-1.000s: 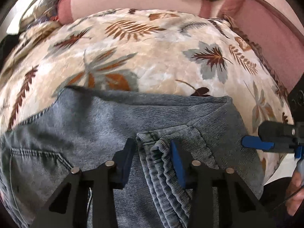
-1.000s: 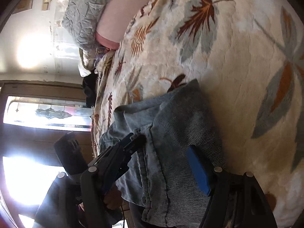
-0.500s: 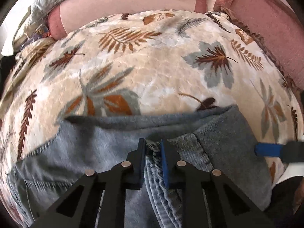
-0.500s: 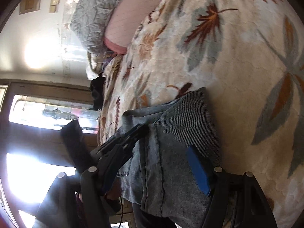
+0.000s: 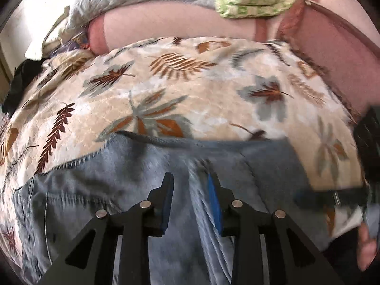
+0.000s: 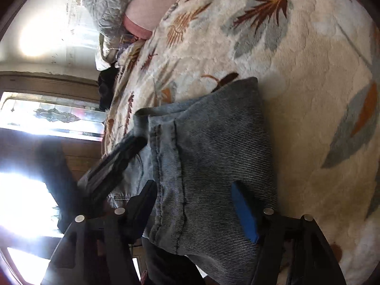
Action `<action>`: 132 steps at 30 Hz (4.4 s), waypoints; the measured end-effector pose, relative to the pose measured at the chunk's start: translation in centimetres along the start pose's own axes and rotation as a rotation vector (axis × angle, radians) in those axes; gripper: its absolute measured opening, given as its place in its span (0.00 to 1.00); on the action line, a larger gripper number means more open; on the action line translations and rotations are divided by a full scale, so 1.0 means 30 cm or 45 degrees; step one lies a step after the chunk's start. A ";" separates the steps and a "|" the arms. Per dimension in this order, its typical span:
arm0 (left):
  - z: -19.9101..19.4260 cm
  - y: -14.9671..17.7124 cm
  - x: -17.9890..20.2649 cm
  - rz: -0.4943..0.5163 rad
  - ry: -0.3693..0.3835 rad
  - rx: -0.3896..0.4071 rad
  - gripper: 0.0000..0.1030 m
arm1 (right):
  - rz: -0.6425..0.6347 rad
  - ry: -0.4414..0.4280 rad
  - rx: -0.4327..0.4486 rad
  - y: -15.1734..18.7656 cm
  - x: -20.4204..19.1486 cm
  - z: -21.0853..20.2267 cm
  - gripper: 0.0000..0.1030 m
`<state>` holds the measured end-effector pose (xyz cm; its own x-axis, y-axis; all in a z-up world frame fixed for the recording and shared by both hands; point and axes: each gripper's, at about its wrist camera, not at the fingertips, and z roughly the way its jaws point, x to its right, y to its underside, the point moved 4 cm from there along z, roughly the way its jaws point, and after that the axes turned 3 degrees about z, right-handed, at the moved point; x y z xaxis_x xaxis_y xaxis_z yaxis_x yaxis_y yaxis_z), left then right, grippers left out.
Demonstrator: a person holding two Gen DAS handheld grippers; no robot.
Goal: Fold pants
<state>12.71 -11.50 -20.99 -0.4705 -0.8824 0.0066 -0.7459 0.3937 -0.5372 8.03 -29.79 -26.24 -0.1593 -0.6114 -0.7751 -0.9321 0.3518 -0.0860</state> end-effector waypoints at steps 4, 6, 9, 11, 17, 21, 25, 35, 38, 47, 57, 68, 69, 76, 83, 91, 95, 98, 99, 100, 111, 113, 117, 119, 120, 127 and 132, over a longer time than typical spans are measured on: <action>-0.031 0.097 0.051 0.032 0.027 -0.030 0.31 | 0.003 -0.132 0.082 -0.020 -0.031 -0.048 0.66; -0.002 0.138 0.061 0.036 0.021 -0.087 0.31 | 0.019 -0.177 0.107 -0.026 -0.040 -0.046 0.66; 0.036 0.172 0.058 0.056 -0.032 -0.103 0.37 | 0.041 -0.189 0.129 -0.031 -0.065 -0.023 0.66; 0.036 0.171 0.048 0.074 -0.094 -0.080 0.56 | 0.032 -0.155 0.139 -0.035 -0.091 0.008 0.66; 0.002 0.185 -0.010 -0.004 -0.088 -0.086 0.57 | 0.109 -0.003 0.049 -0.043 -0.082 0.168 0.69; -0.104 0.203 -0.099 -0.078 -0.070 -0.016 0.57 | 0.144 -0.042 0.076 -0.058 -0.089 0.172 0.76; -0.269 0.229 -0.215 -0.149 -0.078 0.122 0.63 | 0.046 -0.066 0.167 -0.058 -0.147 0.141 0.76; -0.520 0.552 -0.638 -0.449 -0.246 0.258 0.77 | -0.288 -0.068 0.345 0.033 -0.307 0.039 0.76; -0.547 0.654 -0.759 -0.558 -0.319 0.236 0.77 | -0.411 -0.089 0.382 0.065 -0.373 0.034 0.76; -0.599 0.847 -1.017 -0.874 -0.405 0.196 0.77 | -0.661 -0.116 0.259 0.208 -0.489 0.150 0.76; -0.546 0.941 -1.104 -1.164 -0.299 0.115 0.77 | -0.760 -0.073 0.037 0.346 -0.515 0.358 0.76; -0.465 0.836 -0.937 -1.261 0.039 0.112 0.77 | -0.560 -0.109 0.181 0.227 -0.454 0.269 0.76; -0.453 0.822 -0.914 -1.253 0.055 0.116 0.77 | -0.555 -0.116 0.184 0.223 -0.454 0.264 0.76; -0.288 0.747 -0.848 -1.259 0.080 0.013 0.77 | -0.570 -0.128 0.194 0.224 -0.465 0.249 0.76; -0.173 0.647 -0.882 -1.245 0.033 0.065 0.79 | -0.555 -0.154 0.204 0.219 -0.461 0.228 0.76; -0.193 0.570 -0.850 -1.062 -0.114 0.080 0.46 | -0.545 -0.163 0.226 0.208 -0.459 0.210 0.76; -0.196 0.535 -0.833 -0.987 -0.162 0.079 0.29 | -0.521 -0.149 0.231 0.191 -0.446 0.208 0.76; -0.222 0.520 -0.823 -0.963 -0.179 0.098 0.22 | -0.501 -0.129 0.250 0.181 -0.431 0.198 0.76; -0.240 0.503 -0.814 -0.935 -0.190 0.110 0.22 | -0.487 -0.117 0.261 0.173 -0.419 0.191 0.76; -0.259 0.495 -0.802 -0.909 -0.199 0.122 0.21 | -0.472 -0.108 0.272 0.165 -0.408 0.184 0.76; -0.479 0.192 -0.475 -0.424 -0.210 0.354 0.19 | -0.186 -0.155 0.444 0.045 -0.236 0.016 0.76; -0.500 0.145 -0.380 -0.327 -0.179 0.385 0.19 | -0.140 -0.166 0.485 0.028 -0.202 -0.023 0.76; -0.499 0.071 -0.167 -0.159 -0.084 0.383 0.19 | -0.068 -0.184 0.570 0.000 -0.139 -0.110 0.76; -0.478 0.038 -0.063 -0.102 -0.017 0.368 0.18 | -0.020 -0.201 0.627 -0.013 -0.099 -0.165 0.76; -0.464 0.019 -0.009 -0.074 0.012 0.362 0.18 | 0.004 -0.213 0.650 -0.018 -0.081 -0.188 0.76; -0.212 -0.055 0.388 0.115 0.182 0.164 0.21 | 0.150 -0.253 0.820 -0.038 0.039 -0.336 0.76; -0.163 0.012 0.409 0.122 0.349 0.031 0.25 | 0.249 -0.287 0.903 -0.041 0.119 -0.419 0.76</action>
<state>4.36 -20.94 -16.97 -0.6508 -0.7375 0.1805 -0.6817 0.4628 -0.5666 4.51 -41.33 -21.03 -0.1586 -0.3586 -0.9199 -0.4497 0.8557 -0.2560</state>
